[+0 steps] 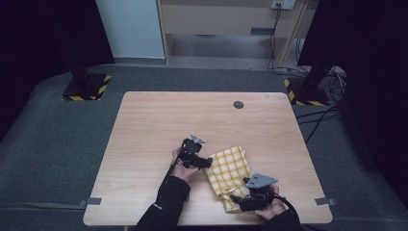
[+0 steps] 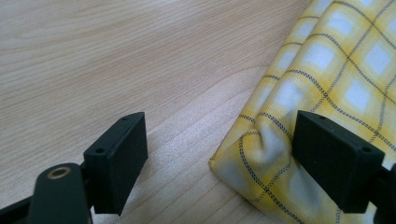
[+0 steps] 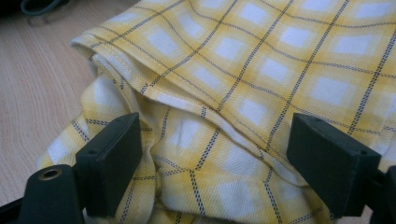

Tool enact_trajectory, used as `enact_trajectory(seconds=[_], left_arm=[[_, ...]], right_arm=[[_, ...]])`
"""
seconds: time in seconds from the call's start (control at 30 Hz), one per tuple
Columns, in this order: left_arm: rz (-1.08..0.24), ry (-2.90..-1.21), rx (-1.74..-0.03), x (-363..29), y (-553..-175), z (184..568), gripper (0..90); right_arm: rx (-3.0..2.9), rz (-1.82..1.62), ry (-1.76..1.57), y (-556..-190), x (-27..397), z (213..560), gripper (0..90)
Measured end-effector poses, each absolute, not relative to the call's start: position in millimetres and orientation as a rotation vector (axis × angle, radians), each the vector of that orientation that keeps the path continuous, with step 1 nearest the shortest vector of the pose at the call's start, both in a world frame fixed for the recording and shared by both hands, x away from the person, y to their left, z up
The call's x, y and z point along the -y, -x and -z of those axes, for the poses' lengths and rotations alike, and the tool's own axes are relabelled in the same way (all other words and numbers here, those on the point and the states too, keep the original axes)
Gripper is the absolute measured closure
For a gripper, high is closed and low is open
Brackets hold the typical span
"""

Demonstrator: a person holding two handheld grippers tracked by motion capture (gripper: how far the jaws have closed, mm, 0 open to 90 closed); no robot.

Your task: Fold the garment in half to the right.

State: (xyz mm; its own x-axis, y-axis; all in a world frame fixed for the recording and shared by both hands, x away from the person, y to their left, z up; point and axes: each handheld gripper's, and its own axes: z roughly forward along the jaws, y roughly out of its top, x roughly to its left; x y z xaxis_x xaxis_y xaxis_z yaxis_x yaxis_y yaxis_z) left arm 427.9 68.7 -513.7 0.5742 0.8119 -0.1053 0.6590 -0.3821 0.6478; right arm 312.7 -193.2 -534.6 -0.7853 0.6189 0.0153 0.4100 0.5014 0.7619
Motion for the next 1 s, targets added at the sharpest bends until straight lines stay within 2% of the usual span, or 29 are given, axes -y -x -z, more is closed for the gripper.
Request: enact_trajectory(seconds=[0.07, 0.13, 0.27, 0.37, 0.63, 1.0], left_arm=[[-0.300, -2.136, -1.169, -70, -425, 512, 17.5], [-0.276, -2.110, -1.168, -73, -421, 508, 18.2], [-0.101, -2.008, -1.127, -78, -407, 499, 16.0], [-0.065, -2.000, -1.098, -78, -393, 494, 13.4], [-0.092, -2.003, -1.049, -82, -355, 494, 12.5], [-0.200, -2.142, -0.992, -59, -330, 514, 11.0]], right_arm=[[-2.495, -1.164, -0.882, -313, 193, 533, 17.7], [-2.507, -1.172, -0.883, -314, 194, 527, 13.0], [-2.461, -1.263, -0.863, -310, 198, 508, 10.6], [-2.416, -1.308, -0.859, -313, 198, 495, 10.1], [-2.342, -1.310, -0.930, -348, 190, 488, 9.8], [-2.276, -1.195, -1.116, -397, 176, 508, 12.7]])
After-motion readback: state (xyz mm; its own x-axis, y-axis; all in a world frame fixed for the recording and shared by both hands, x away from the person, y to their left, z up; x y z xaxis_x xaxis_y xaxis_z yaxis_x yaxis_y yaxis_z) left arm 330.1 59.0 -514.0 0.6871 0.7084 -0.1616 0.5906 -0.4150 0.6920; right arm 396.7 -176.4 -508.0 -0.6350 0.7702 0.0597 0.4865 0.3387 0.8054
